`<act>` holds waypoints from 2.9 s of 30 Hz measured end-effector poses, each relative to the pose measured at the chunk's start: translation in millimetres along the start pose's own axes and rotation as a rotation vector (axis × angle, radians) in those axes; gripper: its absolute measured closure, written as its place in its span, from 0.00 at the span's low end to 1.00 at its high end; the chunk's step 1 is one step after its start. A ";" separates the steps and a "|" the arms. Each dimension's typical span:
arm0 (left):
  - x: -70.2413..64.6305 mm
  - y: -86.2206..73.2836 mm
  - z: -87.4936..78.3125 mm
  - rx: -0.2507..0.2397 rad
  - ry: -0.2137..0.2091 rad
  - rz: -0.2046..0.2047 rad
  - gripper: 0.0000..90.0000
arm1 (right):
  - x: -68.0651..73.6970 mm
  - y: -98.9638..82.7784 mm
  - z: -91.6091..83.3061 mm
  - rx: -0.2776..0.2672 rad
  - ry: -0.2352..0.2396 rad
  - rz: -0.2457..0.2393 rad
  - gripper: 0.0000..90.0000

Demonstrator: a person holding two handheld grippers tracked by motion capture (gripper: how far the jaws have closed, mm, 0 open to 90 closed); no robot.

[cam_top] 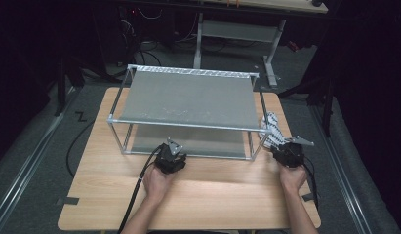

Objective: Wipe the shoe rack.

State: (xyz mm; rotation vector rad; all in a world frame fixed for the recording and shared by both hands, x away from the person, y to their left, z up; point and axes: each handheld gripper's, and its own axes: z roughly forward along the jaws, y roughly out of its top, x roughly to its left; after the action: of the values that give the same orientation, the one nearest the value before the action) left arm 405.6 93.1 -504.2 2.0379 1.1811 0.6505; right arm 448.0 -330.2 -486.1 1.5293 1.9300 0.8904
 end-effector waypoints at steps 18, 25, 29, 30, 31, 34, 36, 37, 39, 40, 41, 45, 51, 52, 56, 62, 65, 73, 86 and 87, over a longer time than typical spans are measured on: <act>-5.2 5.2 4.4 0.006 0.012 -0.015 0.55 | 21.1 -53.1 -44.3 -0.041 0.054 -0.051 0.56; -6.5 3.6 -1.1 0.012 -0.003 0.009 0.44 | 24.0 -55.7 -44.3 -0.004 0.048 -0.052 0.51; -1.5 -2.3 -11.2 -0.012 -0.028 -0.011 0.41 | 26.9 -58.0 -45.5 0.025 0.041 -0.088 0.48; 0.8 -3.7 -14.1 -0.012 -0.039 -0.026 0.40 | 27.0 -58.5 -46.1 0.027 0.043 -0.088 0.47; 3.4 -5.5 -17.4 -0.011 -0.046 -0.031 0.39 | 26.2 -58.8 -46.4 0.027 0.048 -0.090 0.47; 12.7 -12.5 -26.9 -0.003 -0.071 -0.061 0.38 | 25.4 -59.7 -47.2 0.034 0.062 -0.079 0.43; 18.9 -18.0 -32.7 -0.009 -0.076 -0.084 0.38 | 26.7 -61.3 -49.0 0.035 0.062 -0.079 0.43; 23.5 -22.0 -37.2 -0.010 -0.079 -0.101 0.38 | 27.5 -62.0 -49.8 0.035 0.063 -0.077 0.43; 29.8 -28.2 -44.5 -0.007 -0.076 -0.123 0.37 | 28.4 -63.5 -51.4 0.034 0.062 -0.083 0.43; 32.2 -31.3 -48.3 -0.007 -0.070 -0.128 0.37 | 29.2 -64.1 -52.0 0.034 0.063 -0.080 0.43; 35.1 -34.3 -52.1 -0.005 -0.069 -0.131 0.37 | 29.7 -64.6 -52.6 0.034 0.062 -0.083 0.43; 42.9 -46.2 -64.7 -0.012 -0.068 -0.165 0.37 | 32.6 -66.5 -54.7 0.034 0.057 -0.076 0.43; 47.5 -65.3 -75.0 0.003 -0.048 -0.191 0.37 | 33.8 -67.2 -55.3 0.034 0.058 -0.077 0.42; 48.1 -68.2 -76.0 0.000 -0.045 -0.197 0.37 | 33.9 -67.2 -55.4 0.034 0.058 -0.077 0.42; 50.0 -77.6 -81.7 -0.007 -0.019 -0.214 0.38 | 34.7 -67.4 -55.6 0.037 0.057 -0.074 0.41; 50.0 -80.8 -85.2 0.008 0.022 -0.194 0.37 | 34.9 -67.5 -55.7 0.037 0.057 -0.073 0.41; 46.5 -79.8 -84.4 0.024 0.047 -0.160 0.36 | 35.0 -67.6 -55.9 0.038 0.056 -0.072 0.40; 46.4 -79.9 -84.3 0.025 0.042 -0.161 0.34 | 35.1 -68.3 -56.4 0.038 0.058 -0.073 0.39; 45.9 -79.9 -84.4 0.027 0.042 -0.159 0.34 | 34.8 -68.5 -56.4 0.038 0.063 -0.081 0.37; 45.8 -79.9 -84.4 0.027 0.043 -0.159 0.34 | 34.8 -68.5 -56.5 0.038 0.063 -0.082 0.37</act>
State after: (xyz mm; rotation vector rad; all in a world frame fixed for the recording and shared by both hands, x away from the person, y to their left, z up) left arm 324.2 187.8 -507.3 1.9363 1.3678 0.6060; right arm 354.9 -316.4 -501.3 1.4489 2.0499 0.8810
